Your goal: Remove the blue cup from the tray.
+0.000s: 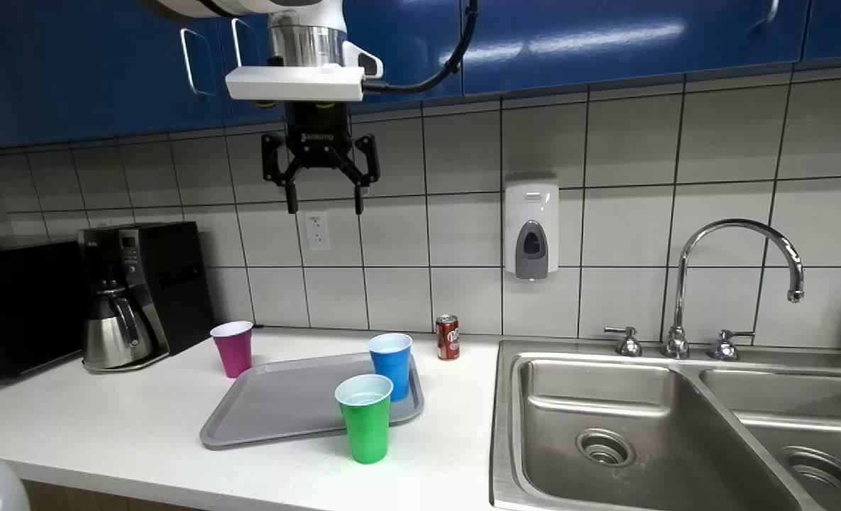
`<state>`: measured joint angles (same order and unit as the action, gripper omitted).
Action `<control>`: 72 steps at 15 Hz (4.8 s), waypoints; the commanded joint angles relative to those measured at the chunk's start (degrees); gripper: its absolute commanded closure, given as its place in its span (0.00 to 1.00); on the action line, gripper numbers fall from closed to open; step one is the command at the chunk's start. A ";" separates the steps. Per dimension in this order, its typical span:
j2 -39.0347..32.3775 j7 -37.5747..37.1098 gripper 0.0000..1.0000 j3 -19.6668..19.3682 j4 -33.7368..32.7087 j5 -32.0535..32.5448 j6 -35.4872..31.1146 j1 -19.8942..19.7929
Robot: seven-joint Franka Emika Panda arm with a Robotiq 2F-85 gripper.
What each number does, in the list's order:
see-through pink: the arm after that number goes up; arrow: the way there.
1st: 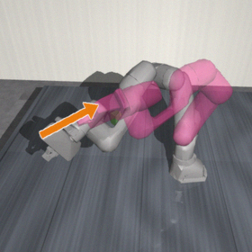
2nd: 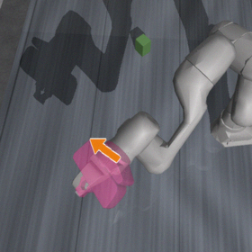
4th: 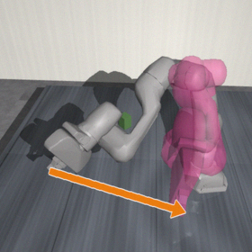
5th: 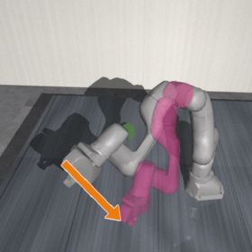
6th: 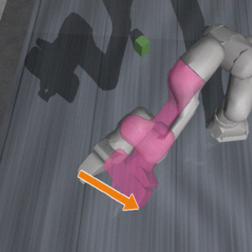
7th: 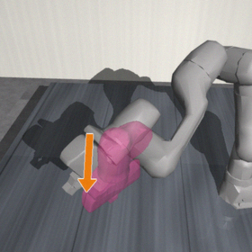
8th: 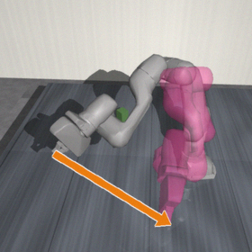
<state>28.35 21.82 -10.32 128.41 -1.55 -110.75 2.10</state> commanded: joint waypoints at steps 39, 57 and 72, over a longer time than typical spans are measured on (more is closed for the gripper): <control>-11.07 3.82 0.00 0.27 13.83 -0.90 -34.06 0.55; -31.67 11.81 0.00 3.87 2.41 -11.61 -42.53 -0.10; -46.73 13.09 0.00 14.43 -8.05 -11.12 -47.25 -8.83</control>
<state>-15.67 33.02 1.28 123.10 -12.41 -157.36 -3.89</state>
